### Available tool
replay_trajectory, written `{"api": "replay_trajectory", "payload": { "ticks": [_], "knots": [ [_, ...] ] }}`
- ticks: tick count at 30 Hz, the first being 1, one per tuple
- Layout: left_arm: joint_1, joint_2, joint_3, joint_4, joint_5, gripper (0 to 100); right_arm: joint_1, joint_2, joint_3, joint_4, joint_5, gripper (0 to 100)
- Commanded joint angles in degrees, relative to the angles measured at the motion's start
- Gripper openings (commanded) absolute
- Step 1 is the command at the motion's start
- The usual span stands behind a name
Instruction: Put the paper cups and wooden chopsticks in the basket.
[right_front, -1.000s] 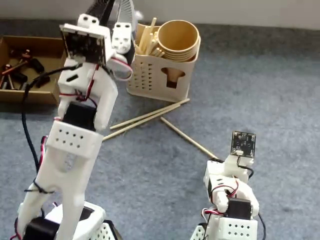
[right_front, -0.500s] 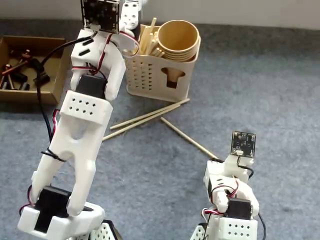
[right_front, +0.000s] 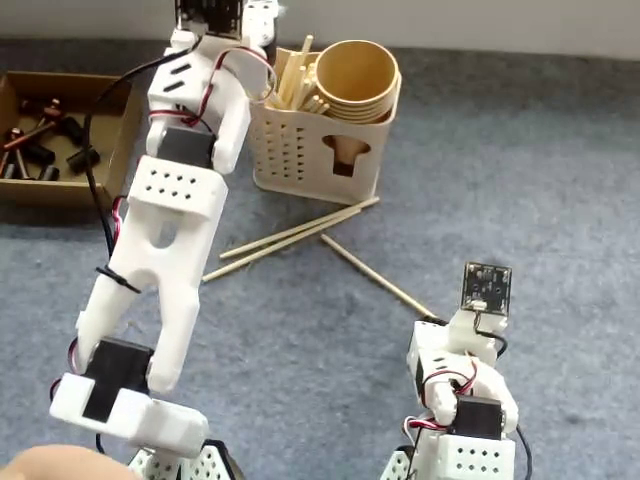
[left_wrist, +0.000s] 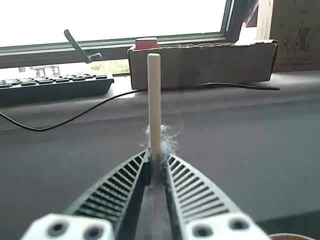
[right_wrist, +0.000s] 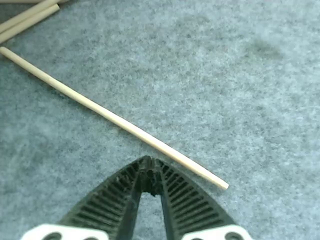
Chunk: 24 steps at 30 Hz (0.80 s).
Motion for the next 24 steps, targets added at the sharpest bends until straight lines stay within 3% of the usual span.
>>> {"api": "replay_trajectory", "payload": {
  "ticks": [1,6,20,24],
  "knots": [
    [-0.66,0.84,-7.25,7.21,0.44,7,0.57,0.22,5.76,-0.84,0.44,0.5],
    [-0.57,1.71,-9.98,11.25,0.44,8,0.57,0.22,5.76,-0.84,0.44,0.5],
    [-0.31,0.57,-10.33,13.27,0.53,8,0.57,0.22,5.76,-0.84,0.44,0.5],
    [0.66,-4.18,-10.33,18.2,0.53,8,0.57,0.22,5.76,-0.84,0.44,0.5]
  ]
}}
